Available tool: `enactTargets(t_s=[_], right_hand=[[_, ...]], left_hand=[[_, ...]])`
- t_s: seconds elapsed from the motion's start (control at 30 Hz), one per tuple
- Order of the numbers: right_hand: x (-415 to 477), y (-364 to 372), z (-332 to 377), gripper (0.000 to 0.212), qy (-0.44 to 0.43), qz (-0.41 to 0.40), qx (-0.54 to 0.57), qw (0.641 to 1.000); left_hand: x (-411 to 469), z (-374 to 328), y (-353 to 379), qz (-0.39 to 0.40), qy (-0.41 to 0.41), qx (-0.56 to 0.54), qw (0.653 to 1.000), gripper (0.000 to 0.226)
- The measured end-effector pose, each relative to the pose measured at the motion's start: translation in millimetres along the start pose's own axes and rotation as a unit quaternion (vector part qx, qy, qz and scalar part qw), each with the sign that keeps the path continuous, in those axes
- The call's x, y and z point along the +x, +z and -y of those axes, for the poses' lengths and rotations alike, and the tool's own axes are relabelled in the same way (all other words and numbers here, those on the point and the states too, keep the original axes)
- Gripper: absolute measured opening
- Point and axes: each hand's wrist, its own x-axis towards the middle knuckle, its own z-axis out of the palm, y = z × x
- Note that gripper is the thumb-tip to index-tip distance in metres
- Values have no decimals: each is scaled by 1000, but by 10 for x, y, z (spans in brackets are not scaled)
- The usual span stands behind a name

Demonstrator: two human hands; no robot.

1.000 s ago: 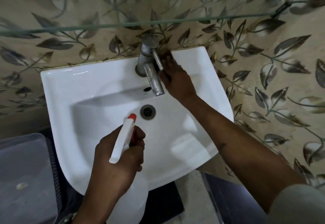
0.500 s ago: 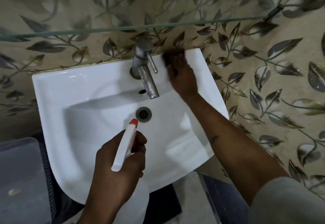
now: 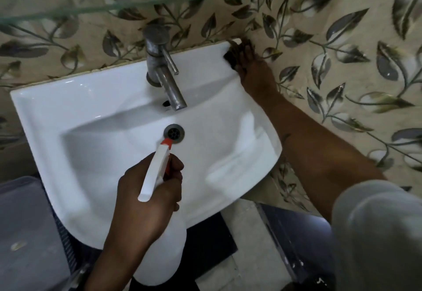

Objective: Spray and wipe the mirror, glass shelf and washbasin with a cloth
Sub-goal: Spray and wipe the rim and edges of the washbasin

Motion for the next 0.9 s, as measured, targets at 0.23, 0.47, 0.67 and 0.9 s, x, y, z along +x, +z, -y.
enactTargets(t_s=[0.23, 0.47, 0.67, 0.9], right_hand=[[-1136, -26, -243, 50, 57, 9, 13, 998], [-2170, 183, -272, 57, 155, -1, 20, 988], [-2872, 348, 321, 56, 192, -21, 81, 978], [-3694, 557, 1612, 41, 75, -41, 187, 979]], left_hand=[[158, 215, -66, -11, -54, 23, 998, 23], [45, 254, 16, 37, -63, 42, 996, 16], [-127, 303, -122, 26, -65, 39, 997, 21], [-250, 439, -664, -62, -74, 38, 995, 15]])
